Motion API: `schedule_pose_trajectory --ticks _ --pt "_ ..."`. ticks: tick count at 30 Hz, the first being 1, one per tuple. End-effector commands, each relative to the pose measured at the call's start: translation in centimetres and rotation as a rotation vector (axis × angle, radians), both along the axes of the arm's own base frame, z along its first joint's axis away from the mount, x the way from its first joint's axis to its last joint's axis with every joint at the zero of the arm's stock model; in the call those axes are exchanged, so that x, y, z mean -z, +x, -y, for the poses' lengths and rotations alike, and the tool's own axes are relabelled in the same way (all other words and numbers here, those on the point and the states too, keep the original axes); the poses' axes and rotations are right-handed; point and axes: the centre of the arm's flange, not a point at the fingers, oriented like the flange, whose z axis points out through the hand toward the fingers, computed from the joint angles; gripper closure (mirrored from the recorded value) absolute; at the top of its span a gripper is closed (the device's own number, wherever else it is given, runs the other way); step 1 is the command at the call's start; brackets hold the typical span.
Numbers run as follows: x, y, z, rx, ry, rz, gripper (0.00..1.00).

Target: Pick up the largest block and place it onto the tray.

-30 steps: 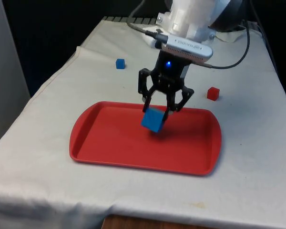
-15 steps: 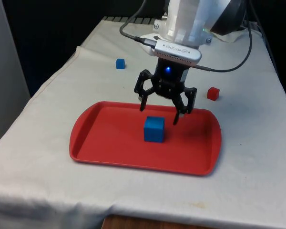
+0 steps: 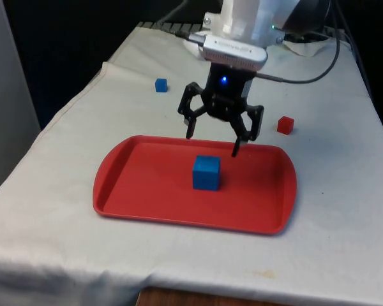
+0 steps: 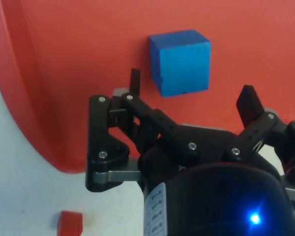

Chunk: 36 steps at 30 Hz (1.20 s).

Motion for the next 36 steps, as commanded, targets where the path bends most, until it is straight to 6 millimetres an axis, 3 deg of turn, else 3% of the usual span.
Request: schedule_pose_trajectory --ticks 1,10,17,24,36 --pt "-0.7 -0.3 0.0 -0.003 0.001 0.0 0.0" --pt "-4.1 -1.1 0.4 -0.033 0.007 0.005 0.0" --pt "-5.0 -1.6 0.6 -0.055 0.015 0.004 0.0" --pt "-7.7 -3.7 1.1 -0.086 0.008 0.011 0.0" --pt "-8.0 -5.5 1.9 -0.1 0.007 -0.029 0.0"
